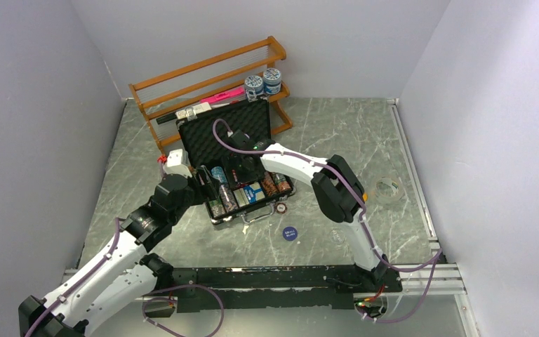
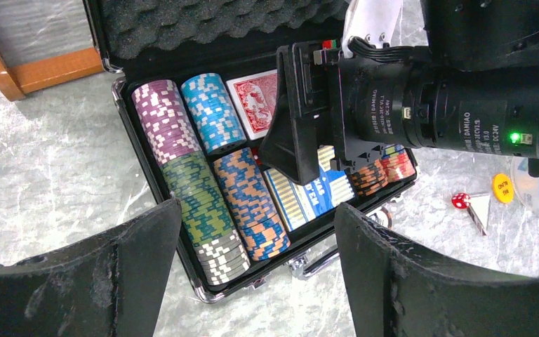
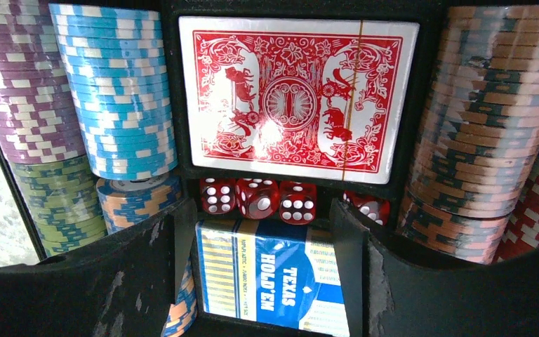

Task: Pack up texas hold em set

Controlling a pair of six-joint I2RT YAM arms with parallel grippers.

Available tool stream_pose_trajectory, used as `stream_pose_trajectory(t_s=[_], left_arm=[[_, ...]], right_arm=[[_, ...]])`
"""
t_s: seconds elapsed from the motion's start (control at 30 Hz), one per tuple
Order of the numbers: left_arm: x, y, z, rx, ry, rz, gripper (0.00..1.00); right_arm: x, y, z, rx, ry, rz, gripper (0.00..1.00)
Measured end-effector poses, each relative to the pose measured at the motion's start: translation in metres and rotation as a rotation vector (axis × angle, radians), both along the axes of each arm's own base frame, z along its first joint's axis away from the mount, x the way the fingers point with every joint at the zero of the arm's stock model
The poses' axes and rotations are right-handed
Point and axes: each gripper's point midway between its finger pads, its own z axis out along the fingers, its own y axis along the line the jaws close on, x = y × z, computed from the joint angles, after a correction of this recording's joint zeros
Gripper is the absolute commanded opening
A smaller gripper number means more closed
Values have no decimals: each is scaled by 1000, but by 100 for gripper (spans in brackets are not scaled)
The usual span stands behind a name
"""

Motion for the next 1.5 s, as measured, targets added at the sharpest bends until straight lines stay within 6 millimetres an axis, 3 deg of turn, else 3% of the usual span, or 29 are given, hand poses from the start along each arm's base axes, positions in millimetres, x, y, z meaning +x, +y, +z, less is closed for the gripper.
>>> stream_pose_trajectory(t_s=[0.7,1.33,1.5], left_arm=[[-2,1,-2,5,8,0,85],[-2,1,0,-1,2,1,85],[-3,2,1,-4,-1,1,85]], right_arm=[[-4,10,-5,94,40,35,68],[-4,10,-5,100,45,37,74],[-2,8,-5,82,34,28,71]])
